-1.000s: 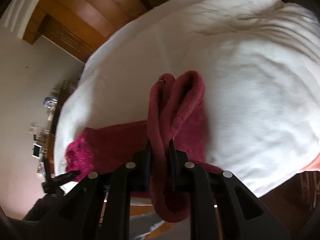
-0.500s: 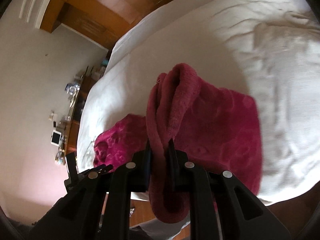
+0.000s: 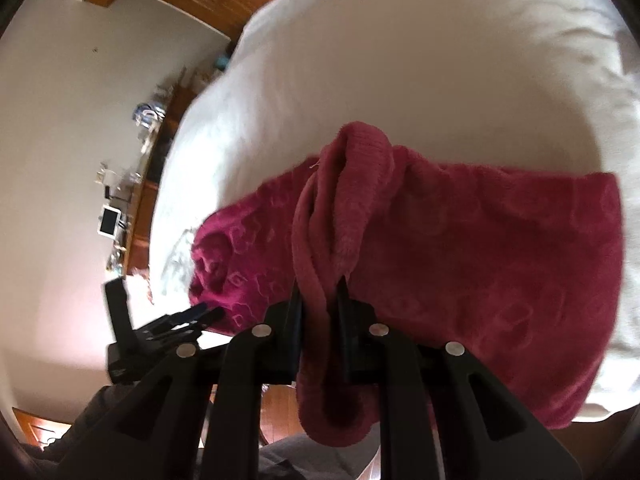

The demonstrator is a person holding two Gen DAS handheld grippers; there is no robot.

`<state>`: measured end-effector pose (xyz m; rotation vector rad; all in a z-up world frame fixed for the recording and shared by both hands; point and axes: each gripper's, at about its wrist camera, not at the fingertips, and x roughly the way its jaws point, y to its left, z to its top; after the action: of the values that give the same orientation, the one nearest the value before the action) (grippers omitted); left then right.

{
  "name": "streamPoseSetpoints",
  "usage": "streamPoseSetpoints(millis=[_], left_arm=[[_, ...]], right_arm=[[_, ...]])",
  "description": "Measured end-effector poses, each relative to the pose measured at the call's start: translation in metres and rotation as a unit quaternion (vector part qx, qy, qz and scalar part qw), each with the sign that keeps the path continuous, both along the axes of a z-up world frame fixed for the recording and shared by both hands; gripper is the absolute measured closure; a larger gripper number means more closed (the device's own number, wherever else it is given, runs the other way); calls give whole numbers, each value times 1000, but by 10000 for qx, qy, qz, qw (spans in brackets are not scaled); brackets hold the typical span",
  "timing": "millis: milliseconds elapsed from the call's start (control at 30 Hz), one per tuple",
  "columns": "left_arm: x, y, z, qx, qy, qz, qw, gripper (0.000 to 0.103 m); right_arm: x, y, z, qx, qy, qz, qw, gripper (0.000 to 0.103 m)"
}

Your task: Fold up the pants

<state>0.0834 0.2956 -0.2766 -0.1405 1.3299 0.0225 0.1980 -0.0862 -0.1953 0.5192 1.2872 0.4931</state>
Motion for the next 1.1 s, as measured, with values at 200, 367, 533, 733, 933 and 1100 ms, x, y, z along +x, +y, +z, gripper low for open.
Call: streamPoseSetpoints(millis=[200,367,533,733,933,1100], left_arm=[[-2,27,0,53,65,110,9999,44],[0,36,2,84,84,107,9999,44],[5,25,6,83,57,-19,9999,44],[15,-14,9,-24,22,-252,9997,44],[24,-74,9,-211,-24,-580,9981,43],[27,-118,7,-334,-57,-713,9969,39]], right_arm=[[10,35,-42,-391,282,101,9988,88],[16,47,-75,-397,559,94,9976,82],[15,59,-79,-148,603,310,9976,70],[4,38,-52,319,409,571,9970,67],[-8,-7,-36,212,301,503,9981,67],[-18,-50,-40,29,416,213,9989,67]])
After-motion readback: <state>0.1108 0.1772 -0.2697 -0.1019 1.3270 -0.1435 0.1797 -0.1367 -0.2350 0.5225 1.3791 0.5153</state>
